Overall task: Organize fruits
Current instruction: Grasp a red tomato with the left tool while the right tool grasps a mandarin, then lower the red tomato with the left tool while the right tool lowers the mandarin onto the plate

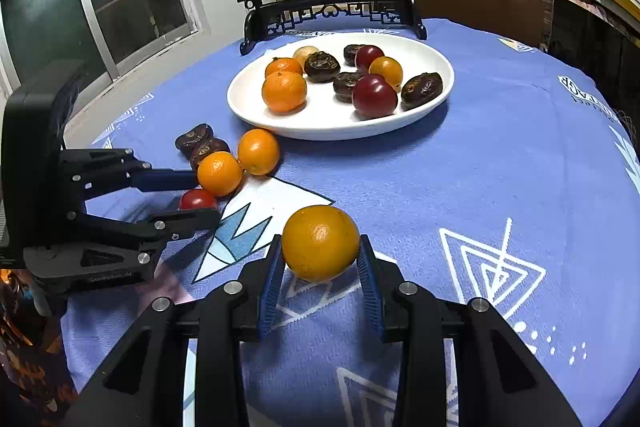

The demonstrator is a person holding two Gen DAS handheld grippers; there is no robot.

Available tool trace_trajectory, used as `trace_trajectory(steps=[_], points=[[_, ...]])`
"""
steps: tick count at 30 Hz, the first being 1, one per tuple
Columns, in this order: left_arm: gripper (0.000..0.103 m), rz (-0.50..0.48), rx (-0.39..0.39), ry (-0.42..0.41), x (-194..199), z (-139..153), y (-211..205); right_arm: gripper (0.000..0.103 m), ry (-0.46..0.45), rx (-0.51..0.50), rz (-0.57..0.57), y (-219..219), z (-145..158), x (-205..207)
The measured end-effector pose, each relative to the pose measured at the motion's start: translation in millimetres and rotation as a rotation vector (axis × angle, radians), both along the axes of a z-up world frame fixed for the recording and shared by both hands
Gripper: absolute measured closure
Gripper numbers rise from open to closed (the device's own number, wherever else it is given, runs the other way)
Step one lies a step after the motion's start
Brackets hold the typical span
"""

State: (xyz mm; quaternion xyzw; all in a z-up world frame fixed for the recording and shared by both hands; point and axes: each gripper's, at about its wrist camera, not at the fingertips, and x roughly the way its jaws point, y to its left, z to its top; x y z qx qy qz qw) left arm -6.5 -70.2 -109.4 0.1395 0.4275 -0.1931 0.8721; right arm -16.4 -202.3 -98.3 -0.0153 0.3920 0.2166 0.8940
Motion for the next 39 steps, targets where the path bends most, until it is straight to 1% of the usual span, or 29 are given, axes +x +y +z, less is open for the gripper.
trace_trajectory(steps=[2, 5, 6, 9, 11, 13, 14, 18, 21, 24, 27, 30, 33, 36, 38, 39], points=[[0.074, 0.003, 0.008, -0.019, -7, 4, 3, 0.067, -0.001, 0.007, 0.000, -1, 0, -1], [0.074, 0.004, -0.016, -0.056, -12, 19, 14, 0.067, -0.008, 0.017, -0.010, -2, 1, -3], [0.074, 0.014, -0.028, -0.084, -14, 28, 20, 0.067, -0.013, 0.021, -0.014, -2, 3, -3], [0.074, 0.035, -0.043, -0.136, -14, 46, 30, 0.067, -0.029, 0.031, -0.011, 2, 9, -3], [0.074, 0.046, -0.036, -0.160, -13, 50, 34, 0.067, -0.028, 0.028, 0.007, 7, 10, -4], [0.074, 0.044, -0.008, -0.164, -14, 45, 33, 0.067, -0.015, 0.015, 0.024, 12, 6, -4], [0.074, 0.041, 0.001, -0.151, -13, 39, 33, 0.067, -0.007, 0.009, 0.029, 15, 3, -4], [0.074, 0.048, -0.009, -0.125, -6, 32, 35, 0.067, 0.007, 0.009, 0.047, 21, 1, -3], [0.074, 0.057, -0.032, -0.130, 8, 39, 36, 0.067, 0.014, -0.007, 0.058, 27, 1, 1], [0.074, 0.063, -0.034, -0.160, 23, 53, 31, 0.067, 0.004, -0.012, 0.069, 32, 6, 6], [0.074, 0.062, -0.047, -0.206, 40, 75, 27, 0.067, -0.031, -0.013, 0.071, 33, 21, 13], [0.074, 0.057, -0.077, -0.267, 58, 102, 20, 0.067, -0.088, -0.001, 0.060, 30, 44, 24], [0.074, 0.071, -0.097, -0.309, 76, 120, 15, 0.067, -0.170, 0.040, 0.037, 22, 75, 38], [0.074, 0.098, -0.106, -0.328, 95, 129, 10, 0.067, -0.232, 0.085, 0.007, 15, 99, 53], [0.074, 0.131, -0.099, -0.336, 107, 128, 9, 0.067, -0.273, 0.120, -0.015, 12, 113, 66], [0.074, 0.152, -0.103, -0.328, 116, 125, 10, 0.067, -0.282, 0.134, -0.019, 11, 116, 72]])
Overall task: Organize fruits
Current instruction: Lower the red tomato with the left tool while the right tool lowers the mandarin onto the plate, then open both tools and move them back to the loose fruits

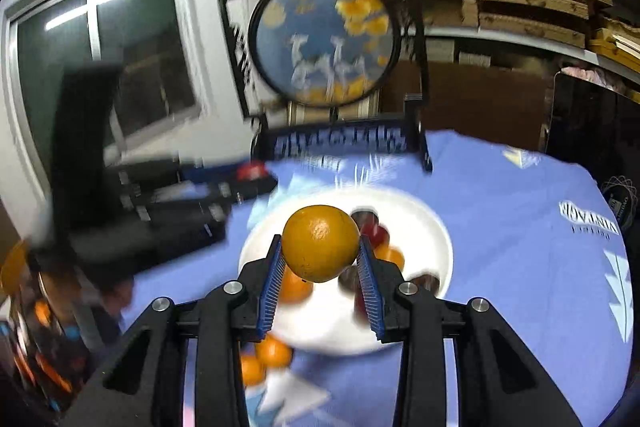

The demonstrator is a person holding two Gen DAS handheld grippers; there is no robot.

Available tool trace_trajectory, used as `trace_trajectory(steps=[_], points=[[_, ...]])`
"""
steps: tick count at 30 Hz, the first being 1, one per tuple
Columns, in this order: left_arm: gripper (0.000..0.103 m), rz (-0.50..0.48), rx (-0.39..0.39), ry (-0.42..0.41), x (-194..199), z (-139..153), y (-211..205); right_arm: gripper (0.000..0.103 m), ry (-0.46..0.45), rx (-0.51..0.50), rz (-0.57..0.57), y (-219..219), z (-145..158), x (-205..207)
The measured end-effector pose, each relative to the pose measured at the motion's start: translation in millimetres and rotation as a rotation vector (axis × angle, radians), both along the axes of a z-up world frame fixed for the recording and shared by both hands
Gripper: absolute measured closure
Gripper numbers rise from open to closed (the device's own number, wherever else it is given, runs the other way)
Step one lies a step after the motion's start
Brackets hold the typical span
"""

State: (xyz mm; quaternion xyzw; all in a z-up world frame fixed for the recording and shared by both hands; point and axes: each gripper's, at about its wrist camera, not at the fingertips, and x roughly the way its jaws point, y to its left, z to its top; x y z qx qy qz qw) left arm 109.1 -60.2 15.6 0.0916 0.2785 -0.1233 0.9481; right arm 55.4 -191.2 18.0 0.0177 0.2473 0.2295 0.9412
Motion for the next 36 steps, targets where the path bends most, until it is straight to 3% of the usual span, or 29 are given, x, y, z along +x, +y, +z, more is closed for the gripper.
trace_trajectory(steps=[3, 10, 31, 32, 33, 34, 35, 36], points=[[0.074, 0.019, -0.035, 0.044, 15, -13, 5, 0.067, -0.019, 0.052, -0.001, 2, 8, 21], [0.074, 0.075, 0.035, 0.073, 32, -44, 5, 0.067, 0.024, 0.053, 0.024, 20, -13, 46], [0.073, 0.075, 0.042, 0.090, 37, -57, 1, 0.066, 0.069, 0.039, -0.067, 19, -41, 62], [0.067, 0.076, 0.039, 0.090, 38, -58, 1, 0.066, 0.071, 0.043, -0.075, 19, -43, 64], [0.050, 0.079, 0.035, 0.085, 39, -60, 0, 0.064, 0.071, 0.052, -0.086, 19, -46, 66], [0.039, 0.089, 0.037, 0.079, 40, -60, 0, 0.058, 0.064, 0.063, -0.106, 17, -49, 67], [0.025, 0.102, 0.041, 0.068, 39, -61, 1, 0.042, 0.059, 0.069, -0.118, 15, -50, 68], [0.023, 0.119, 0.043, 0.043, 38, -59, 3, 0.037, 0.052, 0.075, -0.137, 11, -50, 68]])
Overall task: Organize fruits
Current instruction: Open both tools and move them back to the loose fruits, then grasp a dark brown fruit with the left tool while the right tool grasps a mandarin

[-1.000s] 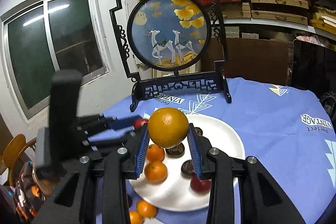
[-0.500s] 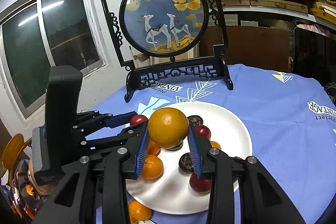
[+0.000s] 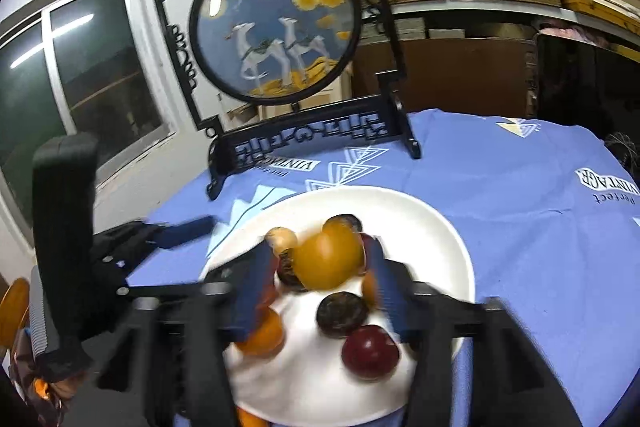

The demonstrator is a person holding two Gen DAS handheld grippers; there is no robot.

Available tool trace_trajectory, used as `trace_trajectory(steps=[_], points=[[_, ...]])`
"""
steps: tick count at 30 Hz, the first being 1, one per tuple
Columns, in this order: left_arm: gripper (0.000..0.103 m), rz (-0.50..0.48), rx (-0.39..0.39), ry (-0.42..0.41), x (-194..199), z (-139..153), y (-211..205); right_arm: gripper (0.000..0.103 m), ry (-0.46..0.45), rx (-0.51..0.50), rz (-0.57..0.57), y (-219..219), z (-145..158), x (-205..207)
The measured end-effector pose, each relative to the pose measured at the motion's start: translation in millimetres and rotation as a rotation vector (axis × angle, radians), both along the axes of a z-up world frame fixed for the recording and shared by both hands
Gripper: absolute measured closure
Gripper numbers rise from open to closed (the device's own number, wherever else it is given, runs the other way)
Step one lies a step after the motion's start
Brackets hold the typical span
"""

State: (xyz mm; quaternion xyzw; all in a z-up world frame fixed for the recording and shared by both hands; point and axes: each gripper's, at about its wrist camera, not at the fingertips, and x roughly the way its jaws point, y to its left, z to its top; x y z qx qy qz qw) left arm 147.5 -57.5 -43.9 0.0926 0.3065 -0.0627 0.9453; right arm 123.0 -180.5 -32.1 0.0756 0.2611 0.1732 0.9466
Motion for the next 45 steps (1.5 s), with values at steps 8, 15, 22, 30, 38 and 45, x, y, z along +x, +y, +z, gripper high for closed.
trace_trajectory(steps=[8, 15, 22, 30, 38, 45], points=[[0.022, 0.034, -0.039, -0.017, 2, 7, 13, 0.032, -0.037, 0.035, -0.058, -20, 6, -5], [0.019, 0.023, -0.039, -0.023, 1, 8, 13, 0.027, -0.021, 0.006, -0.045, -13, 4, -4], [0.011, 0.027, -0.085, -0.062, -8, 31, 35, 0.022, -0.014, 0.023, 0.067, 5, 17, -52], [0.007, -0.019, -0.149, -0.080, -50, 45, 59, 0.026, 0.120, -0.180, 0.161, 33, -39, -129], [0.007, -0.032, -0.067, -0.017, -98, 21, 107, 0.056, 0.313, -0.195, 0.228, 74, -84, -106], [0.007, -0.199, 0.087, 0.074, -122, -13, 117, 0.066, 0.275, -0.159, 0.223, 66, -78, -110]])
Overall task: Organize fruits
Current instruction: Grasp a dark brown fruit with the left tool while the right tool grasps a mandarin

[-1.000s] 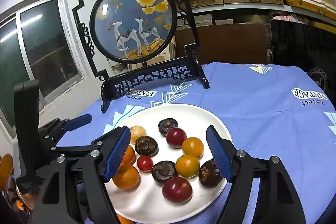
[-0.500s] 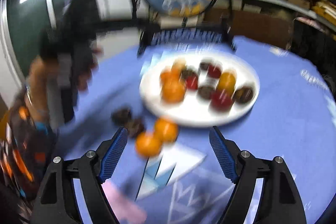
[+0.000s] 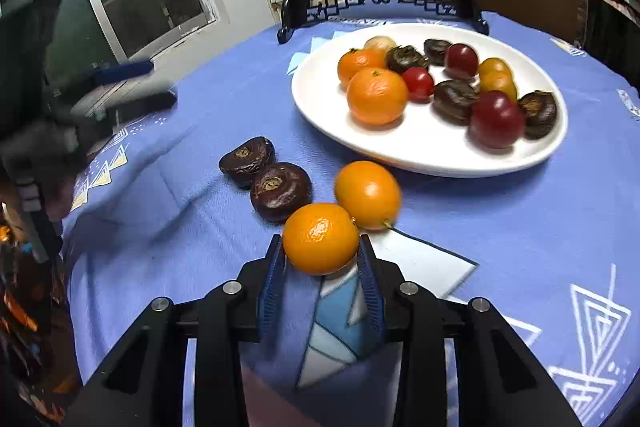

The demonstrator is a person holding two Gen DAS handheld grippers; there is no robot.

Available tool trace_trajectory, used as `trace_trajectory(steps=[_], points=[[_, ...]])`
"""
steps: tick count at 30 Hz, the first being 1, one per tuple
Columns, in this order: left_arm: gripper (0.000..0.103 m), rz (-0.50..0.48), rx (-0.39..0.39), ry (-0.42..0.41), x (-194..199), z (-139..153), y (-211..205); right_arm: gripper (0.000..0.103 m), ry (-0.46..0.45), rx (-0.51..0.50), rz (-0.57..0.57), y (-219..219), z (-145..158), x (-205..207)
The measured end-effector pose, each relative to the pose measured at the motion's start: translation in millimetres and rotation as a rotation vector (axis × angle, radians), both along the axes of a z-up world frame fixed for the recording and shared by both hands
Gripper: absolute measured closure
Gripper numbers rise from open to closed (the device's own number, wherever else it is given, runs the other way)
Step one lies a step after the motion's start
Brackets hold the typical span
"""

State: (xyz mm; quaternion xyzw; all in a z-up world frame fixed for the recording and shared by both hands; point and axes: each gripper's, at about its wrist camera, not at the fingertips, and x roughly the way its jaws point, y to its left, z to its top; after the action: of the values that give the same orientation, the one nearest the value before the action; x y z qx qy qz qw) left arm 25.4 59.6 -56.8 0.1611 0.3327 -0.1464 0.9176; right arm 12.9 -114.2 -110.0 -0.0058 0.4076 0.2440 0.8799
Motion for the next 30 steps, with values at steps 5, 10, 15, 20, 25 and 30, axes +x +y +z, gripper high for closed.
trace_trajectory(steps=[5, 10, 15, 20, 25, 30], points=[[0.007, -0.103, 0.098, 0.044, -2, -26, -15, 0.066, 0.007, 0.024, -0.021, -18, 4, -9], [0.007, -0.161, 0.163, 0.092, 10, -49, -37, 0.066, 0.021, 0.053, -0.019, -20, 1, -12], [0.031, -0.181, 0.131, 0.139, 29, -54, -47, 0.066, 0.023, 0.065, -0.019, -21, 1, -11], [0.063, -0.212, 0.060, 0.199, 38, -54, -50, 0.066, 0.040, 0.090, -0.030, -26, -2, -9], [0.063, -0.198, 0.081, 0.170, 25, -49, -56, 0.066, 0.026, 0.082, -0.028, -26, 0, -12], [0.063, -0.122, 0.104, 0.104, 19, -30, -62, 0.066, 0.034, 0.075, -0.031, -25, 0, -11]])
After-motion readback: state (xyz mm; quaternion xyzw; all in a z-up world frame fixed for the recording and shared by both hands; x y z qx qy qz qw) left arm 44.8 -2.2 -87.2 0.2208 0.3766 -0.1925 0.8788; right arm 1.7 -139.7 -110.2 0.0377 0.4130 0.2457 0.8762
